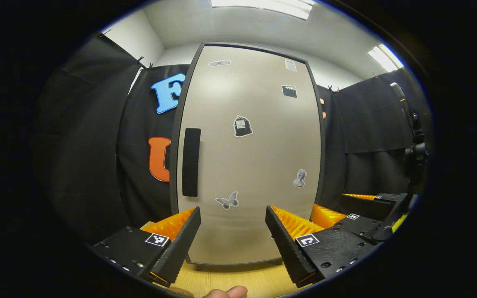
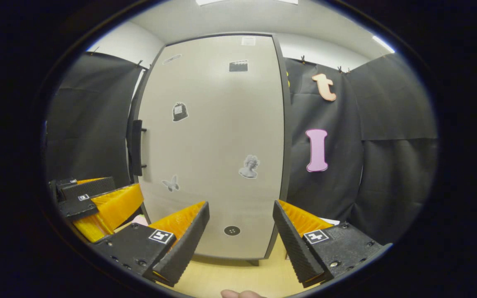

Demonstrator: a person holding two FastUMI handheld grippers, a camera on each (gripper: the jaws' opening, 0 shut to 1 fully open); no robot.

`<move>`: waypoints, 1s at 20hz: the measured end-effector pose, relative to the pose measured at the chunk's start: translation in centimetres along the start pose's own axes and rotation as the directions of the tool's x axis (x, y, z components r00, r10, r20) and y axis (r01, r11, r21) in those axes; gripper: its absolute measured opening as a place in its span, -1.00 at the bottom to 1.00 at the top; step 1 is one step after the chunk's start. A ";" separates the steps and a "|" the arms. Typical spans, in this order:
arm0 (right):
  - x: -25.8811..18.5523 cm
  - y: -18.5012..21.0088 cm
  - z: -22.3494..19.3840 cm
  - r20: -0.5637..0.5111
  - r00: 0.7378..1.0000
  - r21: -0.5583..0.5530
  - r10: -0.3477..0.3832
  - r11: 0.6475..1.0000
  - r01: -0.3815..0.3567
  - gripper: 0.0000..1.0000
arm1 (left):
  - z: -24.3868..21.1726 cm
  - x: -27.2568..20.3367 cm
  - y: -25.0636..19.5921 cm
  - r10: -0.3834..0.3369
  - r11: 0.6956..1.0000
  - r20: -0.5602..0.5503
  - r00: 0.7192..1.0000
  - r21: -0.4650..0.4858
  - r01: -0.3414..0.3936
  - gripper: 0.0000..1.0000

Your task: Open the cabinet door with the right hand, grasp the bottle in the cabinet with the left hand and place it on the coaster, then close the cabinet door with the right hand.

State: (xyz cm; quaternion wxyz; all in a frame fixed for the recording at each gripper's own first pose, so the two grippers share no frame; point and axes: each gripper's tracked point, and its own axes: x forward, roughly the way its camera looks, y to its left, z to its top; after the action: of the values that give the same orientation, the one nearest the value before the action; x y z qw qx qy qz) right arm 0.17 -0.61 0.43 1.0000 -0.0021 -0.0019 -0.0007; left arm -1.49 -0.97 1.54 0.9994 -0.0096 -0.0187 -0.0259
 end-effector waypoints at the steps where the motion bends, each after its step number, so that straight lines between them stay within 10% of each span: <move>1: 0.1 0.1 0.1 0.002 1.000 0.001 0.003 1.000 -0.003 1.00 | -0.1 0.0 -0.2 -0.007 1.000 -0.001 1.000 0.000 0.007 0.90; 20: 6.7 14.1 5.6 0.108 0.952 -0.090 0.286 0.957 -0.277 0.98 | -3.2 -9.0 6.7 0.190 0.982 -0.089 0.978 0.035 -0.187 0.90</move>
State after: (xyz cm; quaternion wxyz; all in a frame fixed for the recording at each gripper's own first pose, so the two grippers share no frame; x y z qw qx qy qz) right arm 6.83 13.55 5.96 0.9872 -0.0392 -0.0617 0.1420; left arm -9.99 6.17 -2.08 0.9972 0.0032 0.0282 0.0689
